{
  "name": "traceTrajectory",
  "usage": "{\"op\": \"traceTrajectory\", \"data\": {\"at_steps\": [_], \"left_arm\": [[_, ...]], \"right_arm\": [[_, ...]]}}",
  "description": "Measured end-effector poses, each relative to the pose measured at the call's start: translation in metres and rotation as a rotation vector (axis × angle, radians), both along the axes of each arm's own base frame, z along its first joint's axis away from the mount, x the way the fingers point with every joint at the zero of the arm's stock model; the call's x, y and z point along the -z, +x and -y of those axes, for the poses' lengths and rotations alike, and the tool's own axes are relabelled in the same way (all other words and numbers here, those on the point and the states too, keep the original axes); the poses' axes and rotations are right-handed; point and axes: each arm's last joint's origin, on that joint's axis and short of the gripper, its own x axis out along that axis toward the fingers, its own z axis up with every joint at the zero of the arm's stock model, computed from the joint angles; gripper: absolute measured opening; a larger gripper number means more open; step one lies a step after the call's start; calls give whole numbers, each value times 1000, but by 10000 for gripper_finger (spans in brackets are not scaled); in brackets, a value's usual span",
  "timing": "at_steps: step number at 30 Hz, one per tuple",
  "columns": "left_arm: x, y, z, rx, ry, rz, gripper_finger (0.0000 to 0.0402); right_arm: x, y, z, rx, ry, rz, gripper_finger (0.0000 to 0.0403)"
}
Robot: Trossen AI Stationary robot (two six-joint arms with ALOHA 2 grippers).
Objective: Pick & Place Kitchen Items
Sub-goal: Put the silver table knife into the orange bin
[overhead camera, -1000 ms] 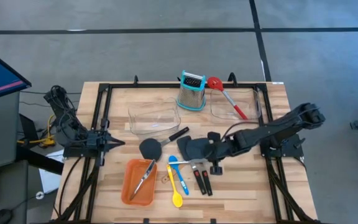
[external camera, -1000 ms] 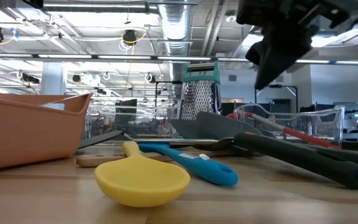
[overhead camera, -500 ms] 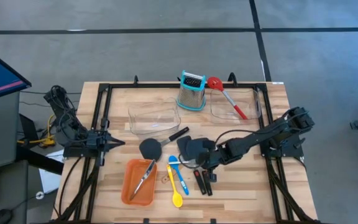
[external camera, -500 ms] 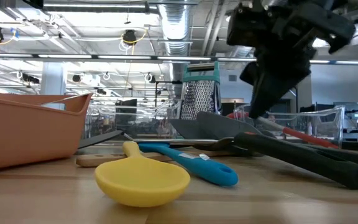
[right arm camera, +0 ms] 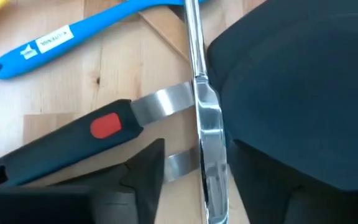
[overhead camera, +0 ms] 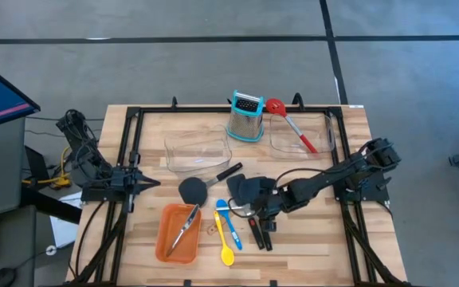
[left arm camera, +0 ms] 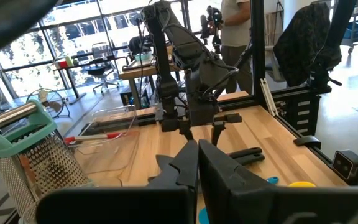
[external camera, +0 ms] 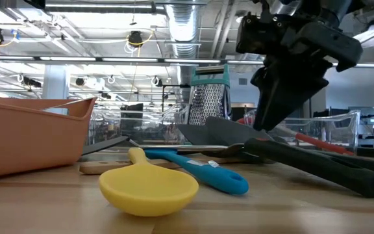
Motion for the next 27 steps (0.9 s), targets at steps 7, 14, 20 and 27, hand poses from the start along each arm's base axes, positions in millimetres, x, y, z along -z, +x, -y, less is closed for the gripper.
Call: {"op": "traceTrajectory", "data": {"at_steps": [7,14,20,27], "left_arm": [[0,0,0,0,-1,1,1],[0,0,0,0,-4,3,1],[0,0,0,0,-5,4,1],[0,0,0,-1,-46,3,1]], "right_arm": [[25,5,-1,2,-27,-73,188],[32,9,-1,14,-30,-67,152],[34,9,4,41,-44,-85,113],[45,12,6,54,-65,-111,96]]}}
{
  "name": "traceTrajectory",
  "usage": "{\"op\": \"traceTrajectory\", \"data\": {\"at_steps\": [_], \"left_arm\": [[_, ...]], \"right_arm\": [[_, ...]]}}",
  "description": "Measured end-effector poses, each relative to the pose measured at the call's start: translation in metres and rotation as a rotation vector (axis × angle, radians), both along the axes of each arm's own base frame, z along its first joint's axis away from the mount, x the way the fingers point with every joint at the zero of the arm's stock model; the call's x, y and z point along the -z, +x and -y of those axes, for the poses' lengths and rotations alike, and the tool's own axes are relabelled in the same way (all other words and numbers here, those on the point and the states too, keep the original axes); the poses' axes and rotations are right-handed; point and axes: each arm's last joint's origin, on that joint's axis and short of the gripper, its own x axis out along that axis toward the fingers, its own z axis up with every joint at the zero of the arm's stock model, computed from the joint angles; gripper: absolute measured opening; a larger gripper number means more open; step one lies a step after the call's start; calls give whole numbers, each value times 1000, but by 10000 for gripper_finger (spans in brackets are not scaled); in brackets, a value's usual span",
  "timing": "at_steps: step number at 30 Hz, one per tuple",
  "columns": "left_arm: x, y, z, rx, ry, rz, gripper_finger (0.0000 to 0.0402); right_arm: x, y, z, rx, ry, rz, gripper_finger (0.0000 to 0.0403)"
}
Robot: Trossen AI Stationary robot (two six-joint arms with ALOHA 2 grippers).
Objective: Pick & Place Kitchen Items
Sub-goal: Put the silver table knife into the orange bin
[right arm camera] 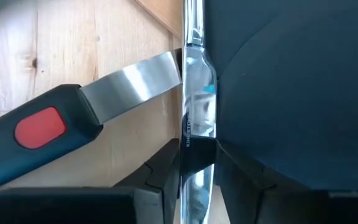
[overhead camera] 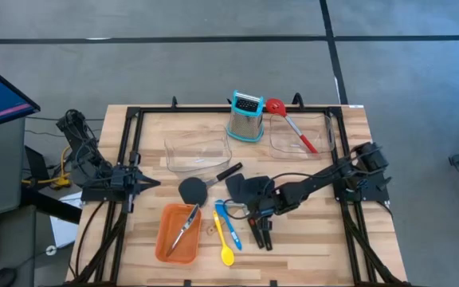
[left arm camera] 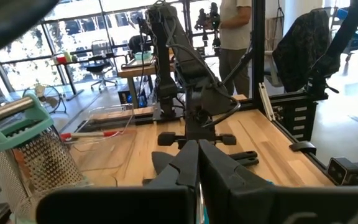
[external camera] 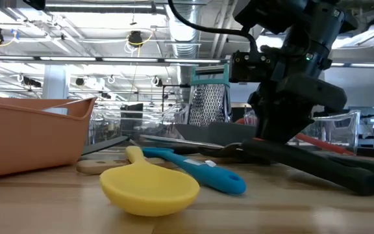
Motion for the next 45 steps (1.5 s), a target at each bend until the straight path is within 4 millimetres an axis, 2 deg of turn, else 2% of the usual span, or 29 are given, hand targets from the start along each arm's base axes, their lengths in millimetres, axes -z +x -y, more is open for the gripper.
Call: {"op": "traceTrajectory", "data": {"at_steps": [7,16,36,42,45], "left_arm": [[2,3,3,0,17,-15,1],[5,6,8,0,47,-37,1],[4,6,9,0,28,-29,1],[4,6,9,0,24,-26,1],[4,7,9,-1,21,-27,1]], "right_arm": [[1,0,1,3,-4,-1,87],[-4,1,1,6,-4,1,6],[-49,17,-13,-96,-119,-54,1],[-68,11,-7,-126,-187,-59,1],[-84,3,1,-120,-214,-57,0]]}}
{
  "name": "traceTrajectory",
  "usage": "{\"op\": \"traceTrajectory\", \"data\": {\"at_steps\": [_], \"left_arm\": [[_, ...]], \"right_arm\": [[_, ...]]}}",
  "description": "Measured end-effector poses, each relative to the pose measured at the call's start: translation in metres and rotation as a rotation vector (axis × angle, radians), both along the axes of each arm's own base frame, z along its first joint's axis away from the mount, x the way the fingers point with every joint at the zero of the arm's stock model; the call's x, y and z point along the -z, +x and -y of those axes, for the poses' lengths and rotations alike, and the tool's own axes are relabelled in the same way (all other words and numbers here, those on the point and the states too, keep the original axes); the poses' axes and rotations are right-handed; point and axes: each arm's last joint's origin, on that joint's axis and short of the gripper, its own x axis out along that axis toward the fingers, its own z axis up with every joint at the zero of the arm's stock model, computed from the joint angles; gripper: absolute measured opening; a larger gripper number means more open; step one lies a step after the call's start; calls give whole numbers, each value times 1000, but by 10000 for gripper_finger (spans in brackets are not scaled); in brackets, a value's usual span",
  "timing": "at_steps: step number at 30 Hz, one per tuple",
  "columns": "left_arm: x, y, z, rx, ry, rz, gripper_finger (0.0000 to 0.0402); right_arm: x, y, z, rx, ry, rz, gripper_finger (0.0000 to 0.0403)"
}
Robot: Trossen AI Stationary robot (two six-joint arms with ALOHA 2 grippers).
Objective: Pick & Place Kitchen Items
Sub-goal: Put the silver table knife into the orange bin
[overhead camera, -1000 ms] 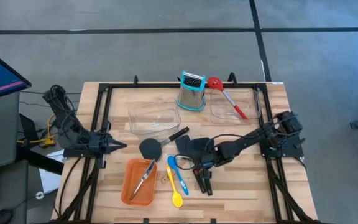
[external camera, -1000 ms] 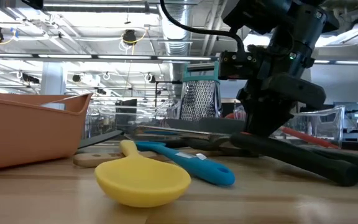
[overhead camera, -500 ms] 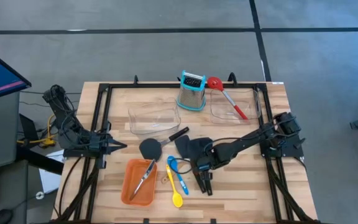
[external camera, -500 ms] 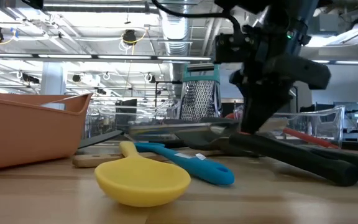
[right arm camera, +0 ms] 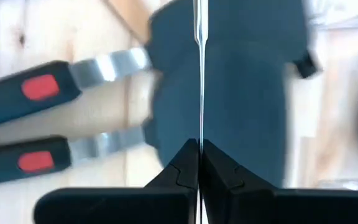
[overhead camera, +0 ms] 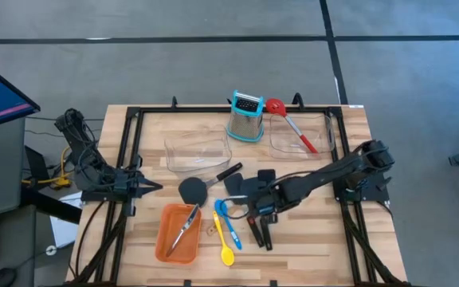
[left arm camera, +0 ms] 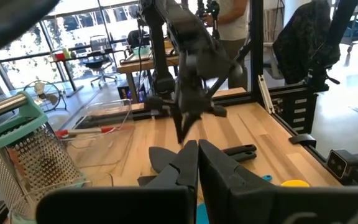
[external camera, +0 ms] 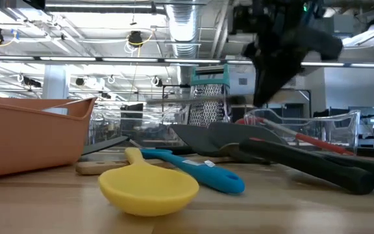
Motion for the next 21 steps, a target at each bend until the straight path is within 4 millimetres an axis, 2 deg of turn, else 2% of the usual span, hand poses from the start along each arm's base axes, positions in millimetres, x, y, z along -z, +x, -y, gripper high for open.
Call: {"op": "traceTrajectory", "data": {"at_steps": [5,9,14,21], "left_arm": [[2,4,0,-91,-78,-6,1],[5,14,3,-157,-99,-12,1],[-6,37,7,-205,-70,-38,1],[-29,85,9,-146,2,-153,1]], "right_arm": [[-38,-13,10,-7,26,104,0],[-56,-20,14,-21,31,166,0],[-57,-20,16,-24,12,165,0],[-54,-21,16,-36,-5,140,0]]}}
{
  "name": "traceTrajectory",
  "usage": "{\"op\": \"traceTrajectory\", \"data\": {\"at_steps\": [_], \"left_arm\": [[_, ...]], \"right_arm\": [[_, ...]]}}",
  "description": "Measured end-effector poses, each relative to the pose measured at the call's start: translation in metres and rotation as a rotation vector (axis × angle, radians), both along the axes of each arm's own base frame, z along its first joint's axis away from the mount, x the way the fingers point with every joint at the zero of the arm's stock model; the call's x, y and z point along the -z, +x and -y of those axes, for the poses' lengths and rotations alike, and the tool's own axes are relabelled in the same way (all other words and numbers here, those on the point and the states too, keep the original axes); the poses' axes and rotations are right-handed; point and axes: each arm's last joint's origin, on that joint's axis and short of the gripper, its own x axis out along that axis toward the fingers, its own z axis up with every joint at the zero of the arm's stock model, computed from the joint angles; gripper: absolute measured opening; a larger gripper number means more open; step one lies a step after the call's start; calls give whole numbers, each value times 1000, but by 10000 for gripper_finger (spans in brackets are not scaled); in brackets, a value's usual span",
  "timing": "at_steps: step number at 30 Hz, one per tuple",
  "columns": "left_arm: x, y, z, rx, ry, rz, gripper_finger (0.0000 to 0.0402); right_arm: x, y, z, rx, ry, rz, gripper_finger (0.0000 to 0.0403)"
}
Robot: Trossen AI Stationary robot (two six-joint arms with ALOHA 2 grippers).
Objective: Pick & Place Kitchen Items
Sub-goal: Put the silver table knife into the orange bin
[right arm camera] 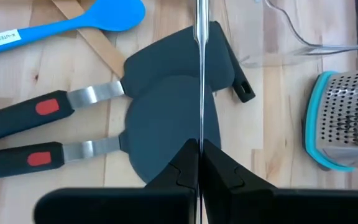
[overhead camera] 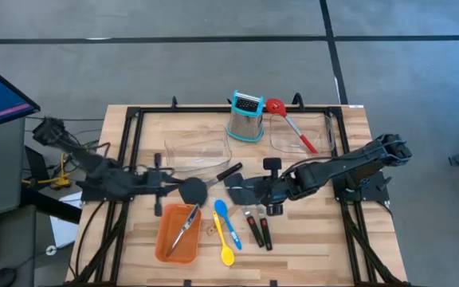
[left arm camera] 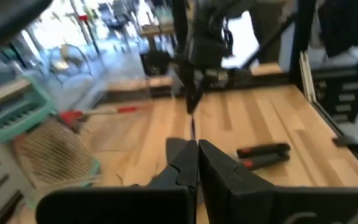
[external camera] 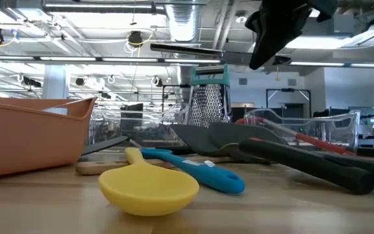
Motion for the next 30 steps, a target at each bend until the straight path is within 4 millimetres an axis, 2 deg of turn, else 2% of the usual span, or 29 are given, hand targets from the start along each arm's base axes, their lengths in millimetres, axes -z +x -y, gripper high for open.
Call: {"op": "traceTrajectory", "data": {"at_steps": [6,11,17,30], "left_arm": [[16,50,-22,0,-76,-261,1],[23,83,-41,24,-149,-339,1],[20,104,-55,26,-192,-359,13],[41,130,-56,31,-201,-401,113]], "right_arm": [[0,0,0,-10,-9,-4,0],[0,0,-2,-27,-18,-2,0],[0,-1,-2,-32,-20,-3,0],[0,0,6,-2,-43,-14,0]]}}
